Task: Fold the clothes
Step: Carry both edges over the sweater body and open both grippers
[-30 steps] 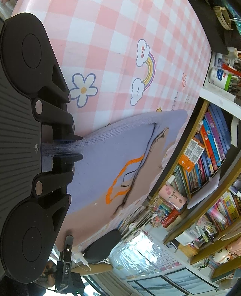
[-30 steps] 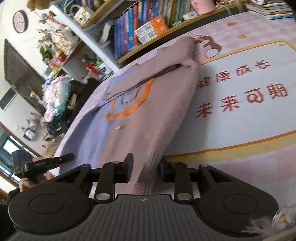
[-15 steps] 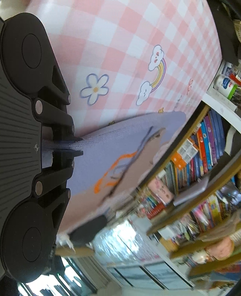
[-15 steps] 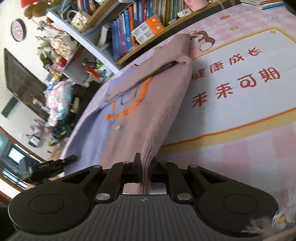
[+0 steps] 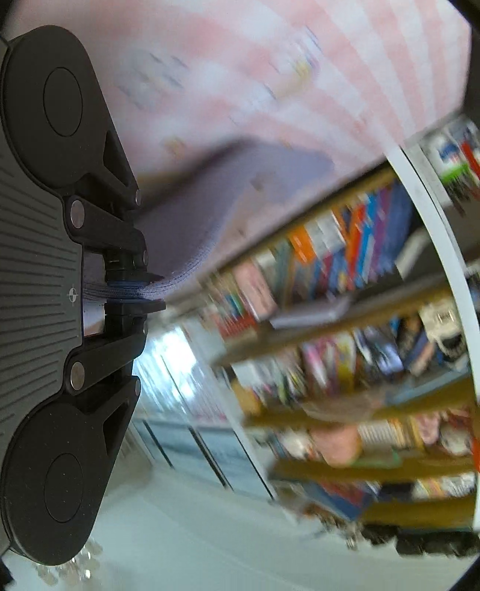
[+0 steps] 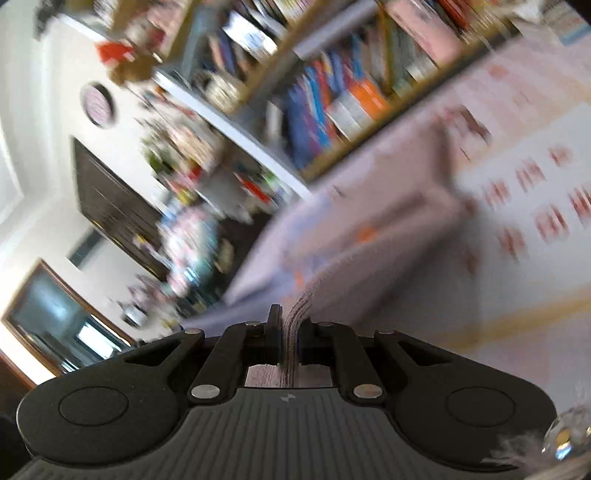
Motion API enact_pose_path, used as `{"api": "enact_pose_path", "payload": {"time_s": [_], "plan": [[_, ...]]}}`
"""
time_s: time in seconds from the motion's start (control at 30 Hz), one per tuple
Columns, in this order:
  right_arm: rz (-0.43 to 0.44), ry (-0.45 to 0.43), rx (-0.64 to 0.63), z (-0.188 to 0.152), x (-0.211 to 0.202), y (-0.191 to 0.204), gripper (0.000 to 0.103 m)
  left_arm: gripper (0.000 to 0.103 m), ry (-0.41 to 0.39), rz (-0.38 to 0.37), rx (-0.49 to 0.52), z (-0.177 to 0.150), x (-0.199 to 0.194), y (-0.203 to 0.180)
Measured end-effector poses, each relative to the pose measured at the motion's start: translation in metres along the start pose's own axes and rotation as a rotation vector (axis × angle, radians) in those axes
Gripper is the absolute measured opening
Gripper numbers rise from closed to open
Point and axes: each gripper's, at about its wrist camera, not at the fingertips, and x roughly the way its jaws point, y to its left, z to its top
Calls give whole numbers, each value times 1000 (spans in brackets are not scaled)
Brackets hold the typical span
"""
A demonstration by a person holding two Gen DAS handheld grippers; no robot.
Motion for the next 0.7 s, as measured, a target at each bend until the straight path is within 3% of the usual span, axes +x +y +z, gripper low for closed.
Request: {"api": "enact_pose_path", "payload": {"time_s": [0.13, 0.27, 0.7], "plan": [[41, -99, 21, 38, 15, -4, 7, 4, -59, -46, 9, 26, 26, -5], [36, -142, 34, 71, 37, -8, 7, 5, -95, -57, -32, 50, 54, 5], [-54, -134, 142, 134, 112, -72, 7, 5, -95, 31, -92, 111, 121, 52]]}}
